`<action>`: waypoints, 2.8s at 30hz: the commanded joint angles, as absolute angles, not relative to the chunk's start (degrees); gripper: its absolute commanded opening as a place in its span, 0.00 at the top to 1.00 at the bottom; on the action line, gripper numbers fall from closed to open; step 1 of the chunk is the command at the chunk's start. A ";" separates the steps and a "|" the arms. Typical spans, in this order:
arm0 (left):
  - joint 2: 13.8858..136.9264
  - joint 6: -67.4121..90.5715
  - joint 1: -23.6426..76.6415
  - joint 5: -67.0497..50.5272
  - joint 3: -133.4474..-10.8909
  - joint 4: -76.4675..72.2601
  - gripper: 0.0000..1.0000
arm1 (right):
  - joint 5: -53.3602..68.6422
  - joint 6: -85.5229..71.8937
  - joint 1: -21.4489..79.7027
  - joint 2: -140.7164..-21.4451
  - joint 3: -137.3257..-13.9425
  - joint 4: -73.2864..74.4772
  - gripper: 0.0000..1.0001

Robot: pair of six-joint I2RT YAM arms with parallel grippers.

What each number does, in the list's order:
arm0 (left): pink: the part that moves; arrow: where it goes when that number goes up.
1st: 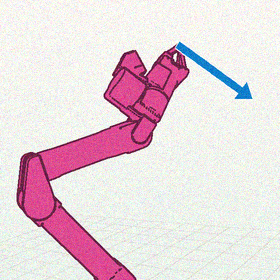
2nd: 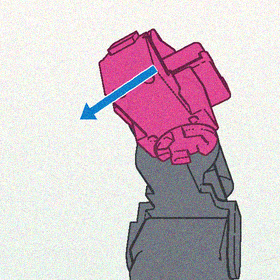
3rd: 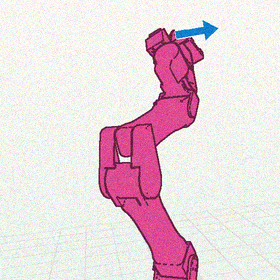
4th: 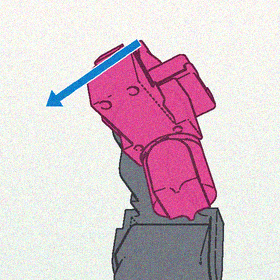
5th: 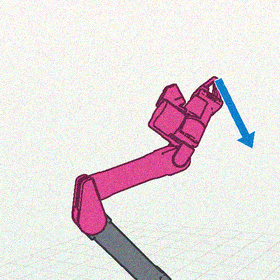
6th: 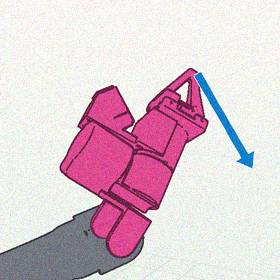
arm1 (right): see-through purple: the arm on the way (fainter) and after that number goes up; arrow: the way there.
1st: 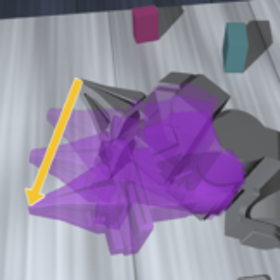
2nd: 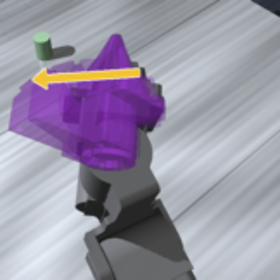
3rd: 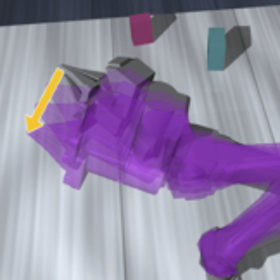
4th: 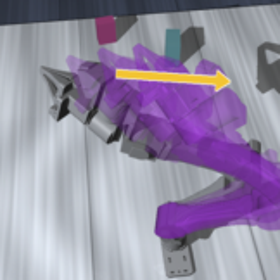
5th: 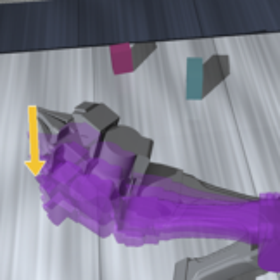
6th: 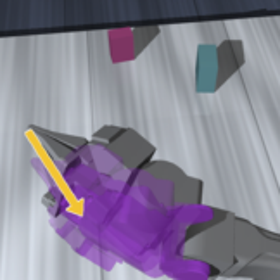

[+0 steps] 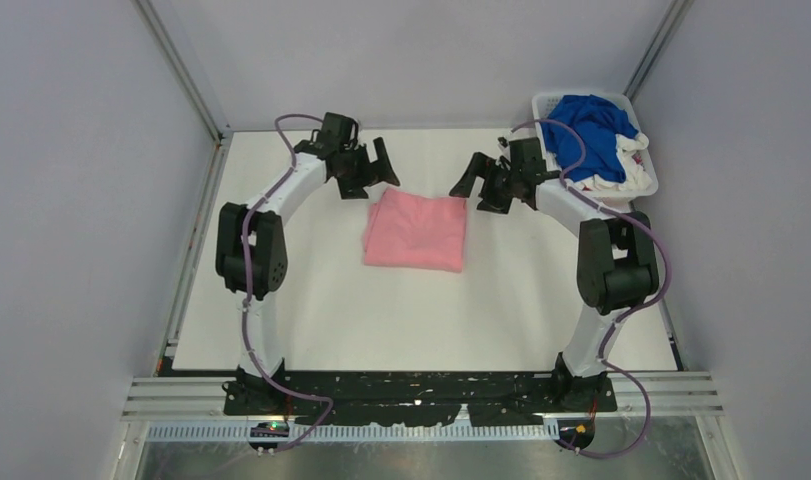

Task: Fold and stack the t-shirts
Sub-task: Fold the long partially folded tshirt into a neat square, then put the neatly folded tshirt into the corner of the board with the left arm

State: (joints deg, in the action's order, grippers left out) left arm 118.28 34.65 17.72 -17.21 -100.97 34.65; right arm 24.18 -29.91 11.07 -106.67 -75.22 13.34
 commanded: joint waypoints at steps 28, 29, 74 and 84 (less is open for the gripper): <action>122.70 41.35 21.16 -18.08 -94.37 33.84 0.00 | 29.59 -33.35 13.09 -113.59 -70.19 2.35 0.04; 120.93 41.24 21.44 -17.78 -91.62 32.87 0.00 | 29.52 -33.36 13.14 -112.82 -67.78 2.14 0.05; 112.36 34.17 26.73 10.24 -87.68 43.49 1.00 | 16.51 -26.51 12.28 -64.10 -43.79 11.79 0.05; 122.34 19.39 18.83 19.51 -109.51 53.75 1.00 | 9.83 -22.03 10.90 -61.95 -43.54 13.99 0.04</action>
